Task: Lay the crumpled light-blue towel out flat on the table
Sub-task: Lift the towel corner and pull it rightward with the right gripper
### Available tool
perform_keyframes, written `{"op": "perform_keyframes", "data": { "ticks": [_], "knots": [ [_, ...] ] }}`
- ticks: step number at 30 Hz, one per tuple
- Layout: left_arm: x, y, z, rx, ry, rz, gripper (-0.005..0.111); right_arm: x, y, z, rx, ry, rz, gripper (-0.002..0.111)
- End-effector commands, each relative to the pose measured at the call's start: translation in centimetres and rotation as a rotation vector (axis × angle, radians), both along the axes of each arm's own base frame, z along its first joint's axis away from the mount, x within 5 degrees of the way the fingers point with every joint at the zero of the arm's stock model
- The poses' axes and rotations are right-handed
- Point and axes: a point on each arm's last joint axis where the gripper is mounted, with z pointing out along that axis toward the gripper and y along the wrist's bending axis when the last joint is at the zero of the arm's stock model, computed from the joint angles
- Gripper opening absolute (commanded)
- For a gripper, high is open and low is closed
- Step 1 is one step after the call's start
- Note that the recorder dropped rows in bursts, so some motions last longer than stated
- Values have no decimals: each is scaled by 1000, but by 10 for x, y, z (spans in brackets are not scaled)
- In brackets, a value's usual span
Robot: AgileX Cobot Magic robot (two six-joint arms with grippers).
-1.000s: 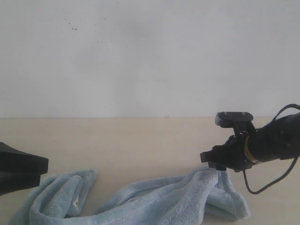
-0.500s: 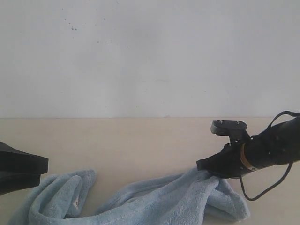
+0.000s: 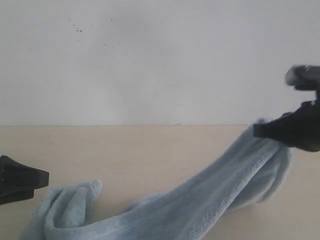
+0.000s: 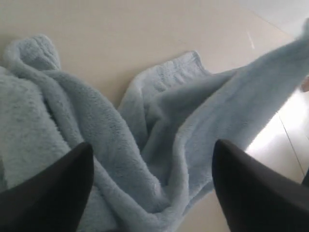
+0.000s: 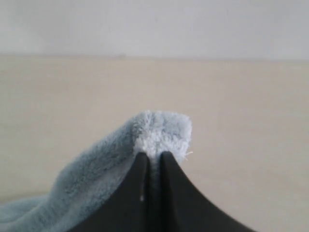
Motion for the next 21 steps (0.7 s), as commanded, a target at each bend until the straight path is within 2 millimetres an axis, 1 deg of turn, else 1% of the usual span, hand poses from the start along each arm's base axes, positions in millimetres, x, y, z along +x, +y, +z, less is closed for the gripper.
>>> {"op": "perform_keyframes", "data": {
  "ticks": [1, 2, 4, 6, 8, 12, 15, 17, 19, 21],
  "knots": [
    [4, 2, 4, -13, -32, 68, 65, -51, -12, 44, 85, -179, -27, 0],
    [6, 2, 5, -24, -44, 81, 65, -61, -15, 49, 86, -216, -31, 0],
    [9, 3, 9, -50, -77, 112, 65, -77, -21, 55, 84, -269, -66, 0],
    [12, 4, 11, -54, -115, 131, 65, -88, -25, 51, 80, -286, -75, 0],
    [14, 6, 11, -44, -130, 158, 65, -97, -26, 40, 78, -266, -66, 0],
    [15, 10, 7, 23, -131, 178, 65, -104, -25, 6, 69, -162, -48, 0],
    [17, 10, 5, 13, -133, 189, 65, -107, -26, -11, 52, -111, -47, 0],
    [21, 7, 5, -7, -151, 202, 65, -108, -25, -15, 40, -99, -37, 0],
    [25, -3, 5, -22, -163, 181, 65, -109, -24, -17, 41, -89, -17, 0],
    [30, -19, 7, -16, -178, 119, 65, -110, -22, -17, 48, -84, 0, 0]
  ]
}}
